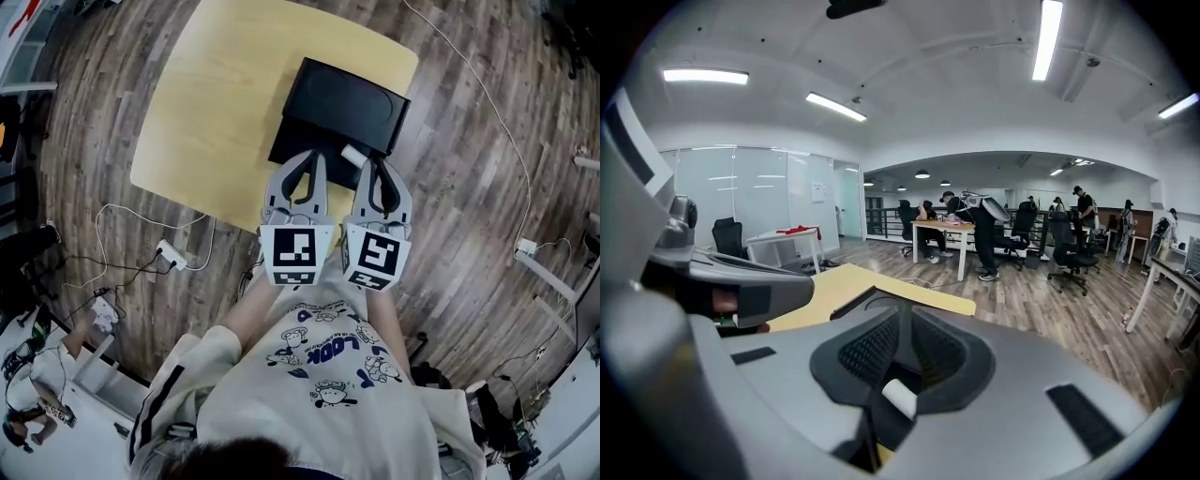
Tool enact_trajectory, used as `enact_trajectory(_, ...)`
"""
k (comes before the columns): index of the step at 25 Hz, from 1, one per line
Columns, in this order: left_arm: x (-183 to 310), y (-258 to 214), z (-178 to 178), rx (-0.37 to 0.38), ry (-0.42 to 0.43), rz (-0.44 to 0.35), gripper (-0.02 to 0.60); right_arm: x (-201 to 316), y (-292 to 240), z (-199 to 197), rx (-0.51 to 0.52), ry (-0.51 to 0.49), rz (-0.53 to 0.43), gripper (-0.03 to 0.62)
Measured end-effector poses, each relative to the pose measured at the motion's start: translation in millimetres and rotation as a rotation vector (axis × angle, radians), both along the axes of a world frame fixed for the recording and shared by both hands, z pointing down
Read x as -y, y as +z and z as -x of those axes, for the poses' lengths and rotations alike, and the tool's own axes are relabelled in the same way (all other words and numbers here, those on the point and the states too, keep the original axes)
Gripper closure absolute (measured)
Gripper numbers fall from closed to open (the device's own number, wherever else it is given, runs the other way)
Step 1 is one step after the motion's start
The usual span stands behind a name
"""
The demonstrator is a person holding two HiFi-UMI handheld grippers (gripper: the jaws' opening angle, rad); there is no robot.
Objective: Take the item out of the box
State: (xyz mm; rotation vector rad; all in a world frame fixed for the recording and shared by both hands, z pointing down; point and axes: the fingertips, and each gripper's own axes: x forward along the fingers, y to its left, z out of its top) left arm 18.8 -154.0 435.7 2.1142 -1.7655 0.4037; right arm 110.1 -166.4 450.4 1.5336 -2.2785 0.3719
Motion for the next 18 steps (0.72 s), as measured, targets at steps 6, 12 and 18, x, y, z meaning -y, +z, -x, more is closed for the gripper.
enact_trajectory(6, 3.3, 22.2, 3.7, 0.001, -0.023, 0.05, 0.568, 6.2, 28.4, 4.1, -0.065, -0.088, 0.07, 0.548)
enact_trajectory(12, 1.1, 40.3, 3.5, -0.006, -0.053, 0.097, 0.568, 0.3, 65.7, 3.9, -0.16, -0.197, 0.188, 0.459)
enact_trajectory(18, 1.5, 58.0, 6.7, -0.008, -0.068, 0.14, 0.568, 0.4, 89.6, 6.7, -0.243, -0.274, 0.247, 0.459)
